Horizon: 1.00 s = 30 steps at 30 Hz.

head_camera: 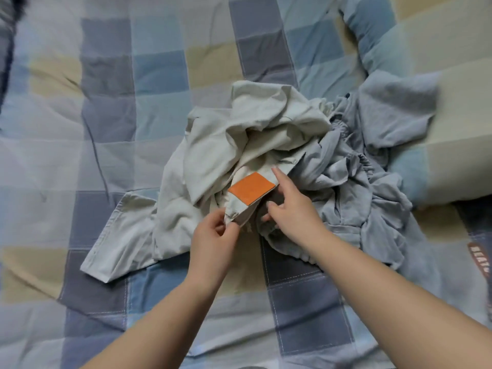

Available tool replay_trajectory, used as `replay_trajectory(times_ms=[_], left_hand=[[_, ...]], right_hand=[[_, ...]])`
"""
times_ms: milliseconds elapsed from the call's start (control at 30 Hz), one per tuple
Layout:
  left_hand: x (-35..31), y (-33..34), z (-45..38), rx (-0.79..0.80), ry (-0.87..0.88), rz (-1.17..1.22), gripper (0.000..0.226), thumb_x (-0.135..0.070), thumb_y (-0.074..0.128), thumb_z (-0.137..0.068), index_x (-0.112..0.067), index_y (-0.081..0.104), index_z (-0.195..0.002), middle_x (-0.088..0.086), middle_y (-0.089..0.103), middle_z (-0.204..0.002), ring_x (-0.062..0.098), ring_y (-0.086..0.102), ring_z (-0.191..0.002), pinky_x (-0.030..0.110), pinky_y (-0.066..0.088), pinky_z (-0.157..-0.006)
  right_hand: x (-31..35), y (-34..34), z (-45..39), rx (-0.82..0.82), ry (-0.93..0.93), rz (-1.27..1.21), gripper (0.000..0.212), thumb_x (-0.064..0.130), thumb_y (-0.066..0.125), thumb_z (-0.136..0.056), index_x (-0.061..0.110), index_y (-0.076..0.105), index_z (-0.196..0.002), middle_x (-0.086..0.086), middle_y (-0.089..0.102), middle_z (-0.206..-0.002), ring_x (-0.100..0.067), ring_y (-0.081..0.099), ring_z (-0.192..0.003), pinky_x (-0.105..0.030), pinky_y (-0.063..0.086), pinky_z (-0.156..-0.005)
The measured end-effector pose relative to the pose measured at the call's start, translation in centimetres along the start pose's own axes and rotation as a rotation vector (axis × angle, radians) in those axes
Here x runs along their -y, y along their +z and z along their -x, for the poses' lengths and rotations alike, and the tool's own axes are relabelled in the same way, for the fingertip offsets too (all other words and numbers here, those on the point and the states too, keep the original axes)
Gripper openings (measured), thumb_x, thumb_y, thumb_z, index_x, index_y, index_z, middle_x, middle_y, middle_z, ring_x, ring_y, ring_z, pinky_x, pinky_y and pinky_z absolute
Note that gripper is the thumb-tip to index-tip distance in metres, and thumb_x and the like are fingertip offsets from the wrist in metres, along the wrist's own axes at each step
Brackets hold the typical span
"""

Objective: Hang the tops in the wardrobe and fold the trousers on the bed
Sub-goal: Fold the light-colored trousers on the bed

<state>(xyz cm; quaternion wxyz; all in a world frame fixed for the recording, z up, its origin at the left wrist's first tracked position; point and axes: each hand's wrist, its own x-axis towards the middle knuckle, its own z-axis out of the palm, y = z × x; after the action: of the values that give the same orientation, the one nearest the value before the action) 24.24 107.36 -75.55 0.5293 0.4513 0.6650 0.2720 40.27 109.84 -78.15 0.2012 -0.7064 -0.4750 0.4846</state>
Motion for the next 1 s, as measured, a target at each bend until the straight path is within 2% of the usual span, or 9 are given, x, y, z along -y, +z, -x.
replay_trajectory(times_ms=[100,233,367,500,567,733,833,933,1000], left_hand=[[-3.2,-3.8,2.4,-0.020,0.081,-0.011,0.021,-0.014,0.057,-0.081,-0.032,0.067,-0.085,-0.010,0.061,-0.061,-0.001,0.048,-0.054,0.010,0.035,-0.052],[-7.3,-10.5,7.2,-0.029,0.129,-0.113,0.022,-0.016,0.055,-0.076,-0.033,0.067,-0.083,0.000,0.066,-0.074,0.003,0.052,-0.060,0.013,0.039,-0.056],[-11.1,-16.2,10.4,-0.103,0.126,-0.133,0.019,-0.020,0.051,-0.070,-0.020,0.066,-0.081,0.009,0.065,-0.074,0.008,0.053,-0.065,0.019,0.040,-0.060],[-13.0,-21.5,15.0,-0.233,0.068,-0.080,0.023,-0.021,0.051,-0.068,-0.016,0.066,-0.084,0.025,0.064,-0.087,0.018,0.053,-0.076,0.033,0.041,-0.072],[-13.9,-24.3,17.9,-0.243,0.079,-0.031,0.021,-0.020,0.051,-0.069,-0.015,0.066,-0.082,0.023,0.063,-0.085,0.021,0.054,-0.079,0.037,0.041,-0.076],[-17.8,-30.9,22.3,-0.306,0.171,0.111,0.015,-0.016,0.050,-0.073,-0.018,0.065,-0.073,0.007,0.056,-0.075,0.018,0.048,-0.075,0.035,0.039,-0.070],[-19.9,-35.7,25.8,-0.341,0.258,0.237,0.023,-0.013,0.048,-0.074,-0.022,0.069,-0.071,-0.003,0.063,-0.070,0.012,0.056,-0.070,0.028,0.050,-0.070],[-21.8,-38.9,28.4,-0.273,0.330,0.286,0.024,-0.012,0.050,-0.075,-0.021,0.072,-0.074,0.000,0.067,-0.075,0.013,0.062,-0.074,0.027,0.055,-0.076],[-22.7,-41.4,30.6,-0.253,0.368,0.334,0.022,-0.011,0.050,-0.076,-0.018,0.072,-0.076,0.006,0.067,-0.079,0.016,0.063,-0.077,0.028,0.057,-0.078]], right_hand=[[2.9,-0.5,0.4,0.016,0.027,0.096,0.067,0.011,0.047,-0.090,0.039,0.026,-0.147,-0.001,0.056,-0.133,-0.023,0.059,-0.105,-0.024,0.040,-0.074],[8.0,-0.7,2.5,0.047,-0.002,0.140,0.070,-0.001,0.042,-0.087,0.032,0.029,-0.147,0.002,0.044,-0.146,-0.022,0.046,-0.126,-0.030,0.043,-0.095],[13.8,0.4,4.8,0.040,-0.119,0.394,0.063,0.003,0.043,-0.085,0.035,0.039,-0.139,-0.003,0.056,-0.132,-0.027,0.052,-0.117,-0.035,0.045,-0.085],[18.9,2.9,10.8,0.099,-0.170,0.587,0.042,0.011,0.042,-0.086,0.026,0.041,-0.125,-0.014,0.063,-0.109,-0.035,0.059,-0.095,-0.035,0.038,-0.067],[20.4,3.8,13.9,0.108,-0.177,0.620,0.036,0.009,0.041,-0.085,0.022,0.043,-0.119,-0.015,0.063,-0.104,-0.035,0.059,-0.090,-0.034,0.037,-0.064],[24.7,5.7,20.1,0.071,-0.088,0.423,0.033,0.021,0.052,-0.088,0.028,0.050,-0.120,-0.006,0.064,-0.107,-0.029,0.059,-0.095,-0.032,0.043,-0.069],[26.2,6.7,24.1,0.055,-0.064,0.413,0.041,0.026,0.052,-0.089,0.032,0.048,-0.129,-0.002,0.064,-0.112,-0.026,0.059,-0.101,-0.032,0.046,-0.072],[28.2,8.3,26.7,0.031,-0.155,0.495,0.045,0.024,0.053,-0.088,0.034,0.049,-0.133,-0.001,0.057,-0.122,-0.025,0.055,-0.111,-0.033,0.046,-0.079],[29.8,10.5,29.2,0.001,-0.176,0.543,0.040,0.022,0.052,-0.089,0.035,0.052,-0.127,-0.003,0.051,-0.120,-0.027,0.056,-0.107,-0.033,0.043,-0.076]])
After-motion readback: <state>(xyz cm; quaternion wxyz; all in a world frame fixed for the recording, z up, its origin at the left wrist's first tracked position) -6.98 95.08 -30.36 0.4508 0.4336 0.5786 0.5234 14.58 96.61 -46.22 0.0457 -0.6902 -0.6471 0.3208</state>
